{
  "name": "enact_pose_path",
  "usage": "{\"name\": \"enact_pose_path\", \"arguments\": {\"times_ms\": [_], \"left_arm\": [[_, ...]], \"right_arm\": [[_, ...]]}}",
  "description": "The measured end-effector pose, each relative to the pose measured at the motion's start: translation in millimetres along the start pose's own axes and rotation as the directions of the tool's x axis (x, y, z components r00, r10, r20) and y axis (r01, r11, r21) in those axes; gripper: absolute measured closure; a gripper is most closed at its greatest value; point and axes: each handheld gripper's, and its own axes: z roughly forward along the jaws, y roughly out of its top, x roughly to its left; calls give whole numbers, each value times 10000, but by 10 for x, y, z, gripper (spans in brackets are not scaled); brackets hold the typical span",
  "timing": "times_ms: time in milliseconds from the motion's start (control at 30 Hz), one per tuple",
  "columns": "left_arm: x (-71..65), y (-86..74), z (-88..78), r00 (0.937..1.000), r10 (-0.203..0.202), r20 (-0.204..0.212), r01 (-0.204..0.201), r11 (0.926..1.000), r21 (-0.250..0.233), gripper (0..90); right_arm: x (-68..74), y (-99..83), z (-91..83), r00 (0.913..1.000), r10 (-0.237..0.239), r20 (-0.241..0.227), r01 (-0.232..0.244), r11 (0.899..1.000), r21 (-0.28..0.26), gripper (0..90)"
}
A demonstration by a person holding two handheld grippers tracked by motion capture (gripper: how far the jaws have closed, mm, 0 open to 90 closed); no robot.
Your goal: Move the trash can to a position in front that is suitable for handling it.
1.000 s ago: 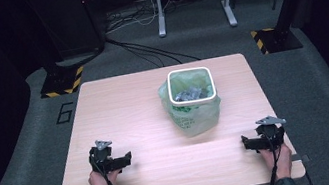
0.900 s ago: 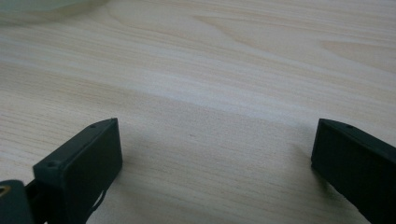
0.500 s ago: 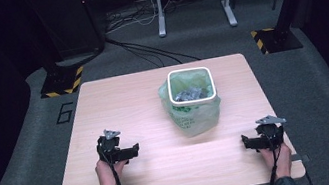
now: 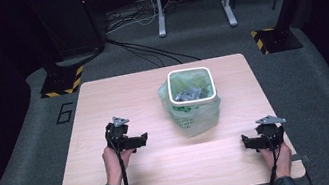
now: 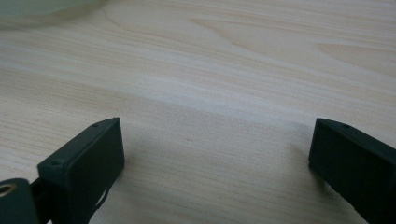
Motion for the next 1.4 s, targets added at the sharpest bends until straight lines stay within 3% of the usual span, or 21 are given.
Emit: {"name": "enact_pose_path", "arguments": {"times_ms": [200,267,433,667,1000,1400], "left_arm": [[-71,132,54,9995,28,320,-29,10000,33,15],[-110,219,83,9979,158,623,-172,9996,210,3],[-143,333,109,9966,219,796,-232,9996,155,1],[-220,632,186,9914,375,1252,-399,9991,168,0],[-320,998,278,9857,268,1666,-248,9996,-144,0],[-413,1336,443,9745,90,2241,-91,10000,-3,1]], "right_arm": [[-2,-1,-2,10000,-21,-18,21,10000,7,25],[-2,-1,-3,10000,-34,-27,34,10000,-5,29],[2,-2,-4,10000,-40,-26,40,10000,-24,34],[5,-7,-10,10000,-41,13,41,10000,-61,44],[6,-7,-11,10000,-31,23,31,10000,-65,45],[5,-9,-12,10000,-24,40,24,10000,-79,49]]}}
